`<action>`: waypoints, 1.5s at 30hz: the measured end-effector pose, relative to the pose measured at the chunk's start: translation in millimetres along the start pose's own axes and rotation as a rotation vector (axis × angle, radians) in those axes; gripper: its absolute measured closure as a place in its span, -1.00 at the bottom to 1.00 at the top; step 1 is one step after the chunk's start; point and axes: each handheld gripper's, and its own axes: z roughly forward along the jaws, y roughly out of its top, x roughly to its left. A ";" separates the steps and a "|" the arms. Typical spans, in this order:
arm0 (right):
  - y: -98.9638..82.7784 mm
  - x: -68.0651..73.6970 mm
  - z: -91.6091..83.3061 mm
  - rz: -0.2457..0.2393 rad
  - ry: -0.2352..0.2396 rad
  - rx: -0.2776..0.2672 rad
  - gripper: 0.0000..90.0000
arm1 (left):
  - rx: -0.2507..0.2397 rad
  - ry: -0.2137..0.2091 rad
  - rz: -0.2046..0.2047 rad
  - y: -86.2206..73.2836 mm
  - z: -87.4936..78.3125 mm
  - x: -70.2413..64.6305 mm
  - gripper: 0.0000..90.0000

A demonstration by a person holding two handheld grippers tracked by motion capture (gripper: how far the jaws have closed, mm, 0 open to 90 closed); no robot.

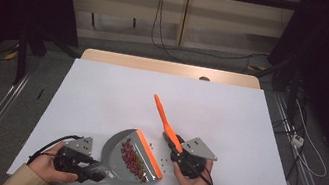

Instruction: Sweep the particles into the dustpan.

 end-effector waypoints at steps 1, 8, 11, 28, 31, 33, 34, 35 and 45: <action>-0.8 3.8 -0.5 -0.004 0.004 0.002 0.56 | 0.001 0.005 -0.004 0.2 1.2 -0.5 0.31; -6.1 28.0 3.3 0.046 0.015 0.009 0.53 | 0.019 0.028 -0.003 2.5 1.9 -1.8 0.32; -4.4 38.4 3.6 0.084 0.051 0.003 0.53 | 0.004 0.013 -0.011 3.2 4.1 -1.3 0.32; 28.8 46.1 25.2 0.170 0.164 -0.122 0.57 | -0.010 0.001 -0.019 2.2 4.7 2.0 0.32; 34.2 28.1 18.1 0.178 0.146 -0.147 0.57 | -0.031 -0.004 -0.036 0.9 4.6 2.5 0.32; 35.7 14.7 13.6 0.184 0.124 -0.155 0.57 | -0.043 -0.001 -0.044 0.2 4.3 3.6 0.32; 35.5 8.4 11.2 0.181 0.112 -0.162 0.57 | -0.047 0.001 -0.044 -0.1 4.2 4.6 0.32; 34.8 2.8 9.4 0.183 0.103 -0.166 0.57 | -0.053 0.005 -0.050 -0.3 4.1 5.0 0.32; 14.8 -4.6 28.8 0.082 0.035 -0.009 0.57 | -0.040 0.009 -0.052 0.7 3.1 6.4 0.32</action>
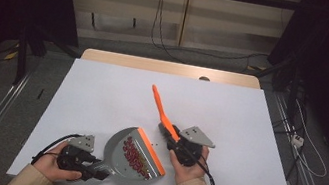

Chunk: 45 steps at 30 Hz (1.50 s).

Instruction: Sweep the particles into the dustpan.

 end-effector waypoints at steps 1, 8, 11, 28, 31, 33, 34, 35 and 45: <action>-3.6 6.4 2.4 -0.001 0.026 -0.008 0.57 | -0.006 -0.001 -0.007 0.0 0.5 -0.2 0.32; -3.6 33.9 8.9 0.018 0.144 -0.024 0.56 | -0.006 -0.002 -0.003 0.2 0.9 1.4 0.32; 3.6 34.3 9.0 0.041 0.182 -0.046 0.57 | -0.019 0.003 -0.022 0.4 2.0 1.6 0.32; 21.5 -23.5 -15.7 0.052 0.063 -0.144 0.57 | -0.073 0.060 -0.039 -7.9 -8.0 8.8 0.32; 19.7 -33.6 -20.2 0.050 0.038 -0.135 0.57 | -0.099 0.082 -0.038 -7.9 -10.6 9.1 0.32; 18.1 -38.9 -23.4 0.049 0.029 -0.136 0.57 | -0.132 0.096 -0.043 -8.1 -11.9 10.0 0.32; 17.8 -41.4 -24.9 0.048 0.020 -0.135 0.57 | -0.131 0.105 -0.036 -8.0 -13.1 11.2 0.32; 17.5 -43.7 -26.5 0.049 0.015 -0.135 0.57 | -0.138 0.126 -0.037 -8.1 -13.9 11.5 0.32; 10.6 -68.9 -42.6 0.076 -0.035 -0.131 0.57 | -0.249 0.279 -0.116 -14.5 -28.6 19.7 0.32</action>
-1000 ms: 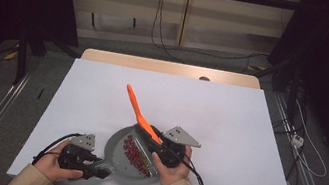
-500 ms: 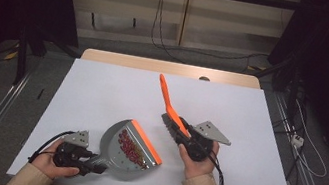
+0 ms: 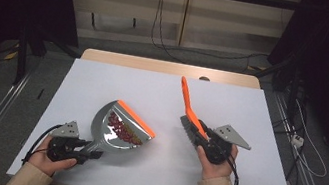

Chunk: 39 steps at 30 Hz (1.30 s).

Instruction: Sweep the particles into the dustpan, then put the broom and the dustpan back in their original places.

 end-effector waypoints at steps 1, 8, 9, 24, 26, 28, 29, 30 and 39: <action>-0.7 -2.4 -1.6 0.002 -0.004 0.004 0.57 | -0.009 0.029 -0.008 -0.3 -0.8 1.2 0.32; -5.0 -11.2 -9.9 -0.016 -0.026 0.026 0.57 | -0.042 0.162 -0.072 -1.8 -2.3 10.5 0.32; -5.5 -12.1 -10.4 -0.018 -0.025 0.031 0.57 | -0.032 0.178 -0.077 -1.5 -2.3 10.8 0.32; -14.4 -19.7 -14.4 0.032 0.009 0.108 0.56 | 0.008 0.263 -0.141 -5.1 14.9 11.5 0.29; -17.0 -22.7 -11.0 0.067 0.019 0.132 0.56 | 0.016 0.251 -0.132 -4.7 14.2 11.2 0.24; -20.7 -27.9 -9.8 0.109 0.005 0.138 0.56 | 0.000 0.220 -0.142 -5.0 13.9 9.1 0.12; -21.1 -31.4 -10.0 0.136 0.001 0.143 0.56 | 0.005 0.219 -0.131 -5.3 13.7 7.6 0.09; -20.6 -34.7 -10.9 0.155 -0.004 0.145 0.56 | 0.009 0.214 -0.120 -5.2 13.5 6.2 0.05; -25.8 -51.3 -14.8 0.143 -0.055 0.201 0.42 | -0.039 0.165 -0.109 -6.4 2.4 2.4 -0.47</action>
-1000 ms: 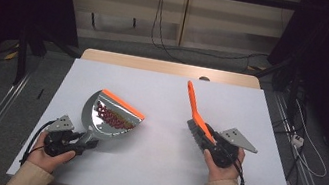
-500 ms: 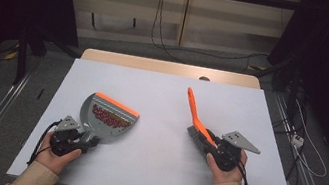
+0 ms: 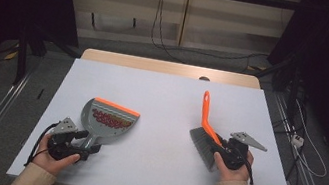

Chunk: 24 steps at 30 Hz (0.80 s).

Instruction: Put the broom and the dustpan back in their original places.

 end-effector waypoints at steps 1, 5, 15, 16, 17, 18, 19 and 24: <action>-1.0 -2.7 -0.4 0.000 0.000 0.010 0.35 | 0.001 -0.011 0.009 -0.9 -0.8 -2.2 -0.45; -5.4 -11.0 -4.5 -0.012 -0.034 0.046 -0.01 | 0.021 -0.039 0.036 -1.0 2.2 -11.5 -0.59; -4.9 -18.8 -27.2 -0.057 0.007 -0.064 -0.33 | -0.015 -0.097 0.056 -1.3 -1.9 -11.8 -0.71; -5.5 -18.1 -29.0 -0.076 0.017 -0.086 -0.40 | -0.039 -0.094 0.045 -1.6 -6.2 -9.1 -0.78; -6.1 -17.1 -30.6 -0.092 0.030 -0.102 -0.45 | -0.071 -0.087 0.046 -2.1 -10.9 -5.9 -0.78; -6.6 -15.7 -32.1 -0.110 0.043 -0.104 -0.48 | -0.091 -0.088 0.053 -1.8 -15.8 -2.5 -0.80; -7.4 -13.9 -34.0 -0.127 0.056 -0.107 -0.48 | -0.114 -0.087 0.049 -1.8 -20.0 0.5 -0.83; -13.6 -5.1 -41.1 -0.186 0.105 -0.100 -0.54 | -0.333 -0.061 0.046 8.9 -31.6 9.7 -0.88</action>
